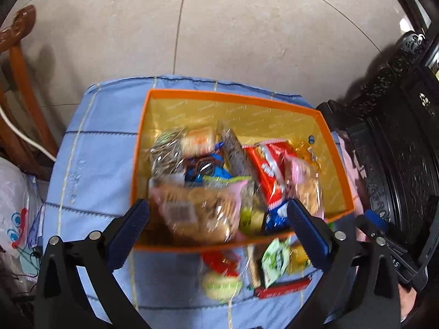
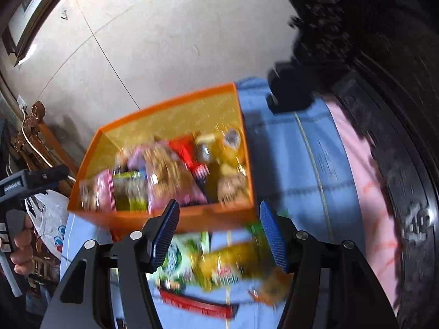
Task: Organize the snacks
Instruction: 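Move both tools back over the remaining snacks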
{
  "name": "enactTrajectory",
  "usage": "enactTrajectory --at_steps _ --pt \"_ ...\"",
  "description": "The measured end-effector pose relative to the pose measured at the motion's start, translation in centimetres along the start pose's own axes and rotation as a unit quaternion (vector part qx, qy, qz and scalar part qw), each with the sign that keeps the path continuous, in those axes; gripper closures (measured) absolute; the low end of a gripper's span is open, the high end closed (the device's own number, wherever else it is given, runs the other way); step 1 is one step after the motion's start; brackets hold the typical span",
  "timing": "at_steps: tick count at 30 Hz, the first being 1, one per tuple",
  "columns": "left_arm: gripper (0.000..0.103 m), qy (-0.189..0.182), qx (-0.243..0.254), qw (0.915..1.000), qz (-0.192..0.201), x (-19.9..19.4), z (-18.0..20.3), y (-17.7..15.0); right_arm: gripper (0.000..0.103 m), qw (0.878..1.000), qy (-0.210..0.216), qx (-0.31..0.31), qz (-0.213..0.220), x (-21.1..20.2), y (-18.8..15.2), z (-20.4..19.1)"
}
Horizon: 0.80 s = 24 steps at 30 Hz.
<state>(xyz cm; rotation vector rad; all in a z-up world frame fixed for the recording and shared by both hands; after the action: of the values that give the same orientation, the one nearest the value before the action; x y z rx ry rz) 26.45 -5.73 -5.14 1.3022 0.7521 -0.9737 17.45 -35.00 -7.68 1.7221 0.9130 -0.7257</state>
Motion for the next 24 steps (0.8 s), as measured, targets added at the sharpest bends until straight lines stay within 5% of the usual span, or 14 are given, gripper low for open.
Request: enactTrajectory --at_steps 10,17,24 --pt "0.004 0.001 -0.002 0.9992 -0.041 -1.7 -2.0 -8.6 0.037 0.999 0.011 0.008 -0.05 -1.8 -7.7 -0.9" --pt "0.004 0.021 0.0 0.994 -0.107 -0.3 -3.8 -17.5 0.037 0.987 0.07 -0.073 -0.123 -0.3 -16.5 -7.5" --pt "0.004 0.038 -0.024 0.9894 -0.138 -0.1 -7.5 -20.6 0.037 0.954 0.087 -0.246 -0.149 1.9 -22.7 -15.0"
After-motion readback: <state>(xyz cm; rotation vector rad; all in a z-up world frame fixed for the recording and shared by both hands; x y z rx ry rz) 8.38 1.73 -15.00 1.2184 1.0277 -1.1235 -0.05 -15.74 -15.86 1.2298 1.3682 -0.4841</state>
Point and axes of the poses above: each gripper's, at about its wrist camera, not at the fingertips, and x roughly the way its jaws point, z to its right, y to its top, the point moved 5 cm from there along x, roughly the way its jaws point, and after that the axes turned 5 degrees about y, right-handed, at the moved point
